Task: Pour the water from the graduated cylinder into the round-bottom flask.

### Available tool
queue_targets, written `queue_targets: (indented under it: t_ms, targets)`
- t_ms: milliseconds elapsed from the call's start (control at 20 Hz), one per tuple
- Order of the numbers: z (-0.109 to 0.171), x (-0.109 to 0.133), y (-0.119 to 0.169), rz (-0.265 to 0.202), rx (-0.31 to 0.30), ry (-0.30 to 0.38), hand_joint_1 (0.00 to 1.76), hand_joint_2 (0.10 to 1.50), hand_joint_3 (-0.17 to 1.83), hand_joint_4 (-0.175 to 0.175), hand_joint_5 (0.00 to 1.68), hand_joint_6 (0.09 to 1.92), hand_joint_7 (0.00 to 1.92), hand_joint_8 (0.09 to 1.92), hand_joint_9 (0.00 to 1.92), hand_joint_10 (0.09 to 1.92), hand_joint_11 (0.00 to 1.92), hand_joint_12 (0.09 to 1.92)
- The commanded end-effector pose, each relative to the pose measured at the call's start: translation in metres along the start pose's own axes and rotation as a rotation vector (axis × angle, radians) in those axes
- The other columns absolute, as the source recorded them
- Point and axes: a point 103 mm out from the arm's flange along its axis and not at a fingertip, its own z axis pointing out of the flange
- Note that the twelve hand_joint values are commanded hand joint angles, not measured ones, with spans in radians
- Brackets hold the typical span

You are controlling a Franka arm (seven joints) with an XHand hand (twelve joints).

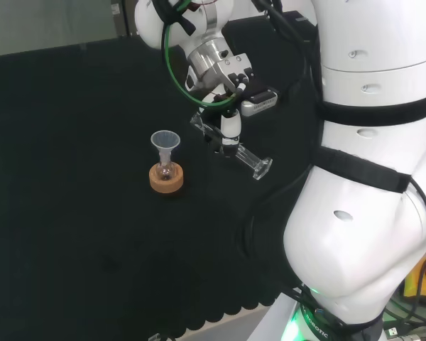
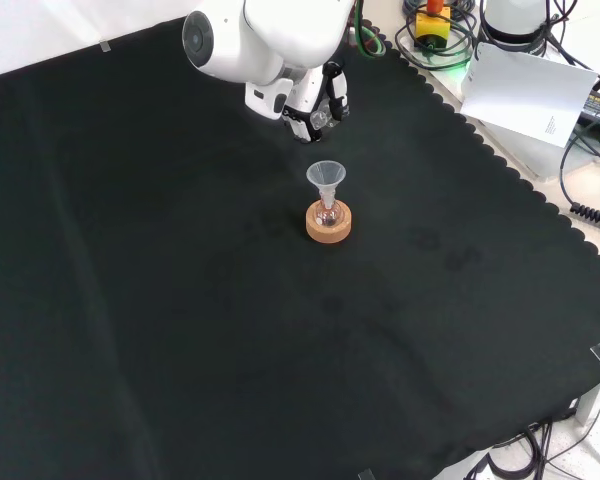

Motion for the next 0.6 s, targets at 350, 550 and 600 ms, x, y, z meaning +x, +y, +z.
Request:
queue_targets:
  t_ms: [350,550,600]
  targets:
    - [-0.009,0.011,-0.002,0.021,0.103,-0.064,1.5,1.08,0.0,-0.146,1.0,0.89,0.86,1.1,1.09,1.0,1.01,0.86]
    - [-0.014,0.02,0.001,0.026,0.146,-0.102,1.5,1.08,0.0,-0.145,1.0,0.89,0.86,1.1,1.09,1.0,1.01,0.85]
    - [-0.015,0.023,0.002,0.029,0.158,-0.114,1.5,1.08,0.0,-0.145,1.0,0.89,0.86,1.1,1.09,1.0,1.01,0.85]
